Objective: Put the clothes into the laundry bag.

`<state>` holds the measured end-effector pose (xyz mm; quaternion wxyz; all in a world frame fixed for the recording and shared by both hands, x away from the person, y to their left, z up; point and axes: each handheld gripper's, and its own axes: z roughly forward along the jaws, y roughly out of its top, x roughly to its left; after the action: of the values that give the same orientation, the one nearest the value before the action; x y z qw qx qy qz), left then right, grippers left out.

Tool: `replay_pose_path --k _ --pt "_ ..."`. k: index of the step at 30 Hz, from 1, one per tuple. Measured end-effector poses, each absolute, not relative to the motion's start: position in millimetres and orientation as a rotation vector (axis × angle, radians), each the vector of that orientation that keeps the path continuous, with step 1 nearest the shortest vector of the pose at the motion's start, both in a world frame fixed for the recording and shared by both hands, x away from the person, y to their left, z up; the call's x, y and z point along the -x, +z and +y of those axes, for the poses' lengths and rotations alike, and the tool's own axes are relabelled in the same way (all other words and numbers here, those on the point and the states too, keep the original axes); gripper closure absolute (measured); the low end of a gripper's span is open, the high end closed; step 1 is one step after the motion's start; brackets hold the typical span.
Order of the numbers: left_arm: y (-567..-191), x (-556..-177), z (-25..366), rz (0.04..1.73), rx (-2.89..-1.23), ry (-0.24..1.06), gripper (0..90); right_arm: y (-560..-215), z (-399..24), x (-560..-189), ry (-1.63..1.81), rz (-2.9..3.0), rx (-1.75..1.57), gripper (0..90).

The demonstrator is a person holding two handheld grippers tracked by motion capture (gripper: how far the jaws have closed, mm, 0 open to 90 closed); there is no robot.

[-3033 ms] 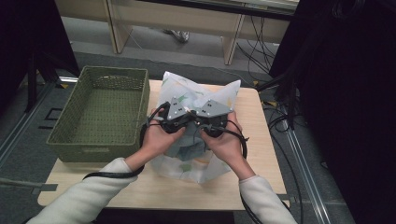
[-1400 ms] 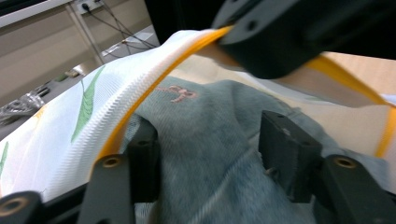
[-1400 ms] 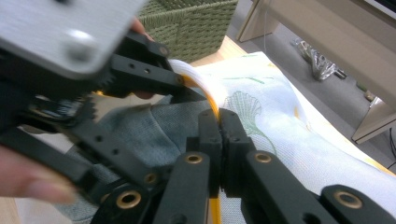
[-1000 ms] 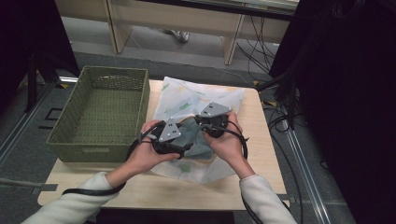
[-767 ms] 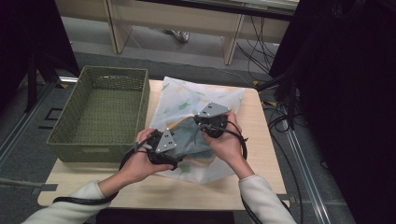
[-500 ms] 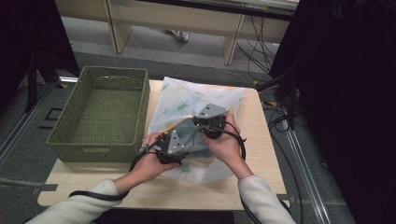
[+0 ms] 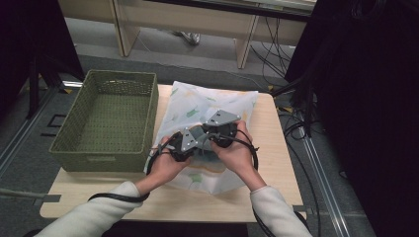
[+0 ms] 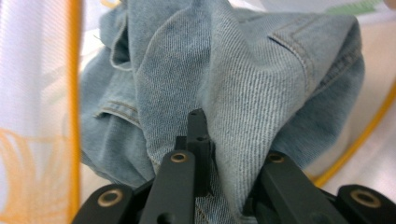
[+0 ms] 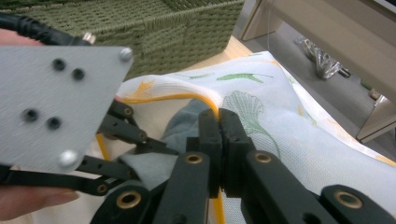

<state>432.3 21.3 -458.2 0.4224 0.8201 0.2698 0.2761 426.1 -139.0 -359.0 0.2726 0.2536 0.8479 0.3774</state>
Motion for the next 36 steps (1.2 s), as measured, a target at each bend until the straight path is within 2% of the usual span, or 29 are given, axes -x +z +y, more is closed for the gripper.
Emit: replay_pose_path --k 20,36 --pt "-430.8 -450.2 20.3 0.723 -1.911 0.741 82.2 -350.2 -137.7 -424.6 1.065 2.242 -0.693 90.0" --pt "-449.8 -469.7 13.0 0.74 -1.92 0.785 81.6 -354.2 -138.0 -429.5 1.055 2.251 -0.745 90.0"
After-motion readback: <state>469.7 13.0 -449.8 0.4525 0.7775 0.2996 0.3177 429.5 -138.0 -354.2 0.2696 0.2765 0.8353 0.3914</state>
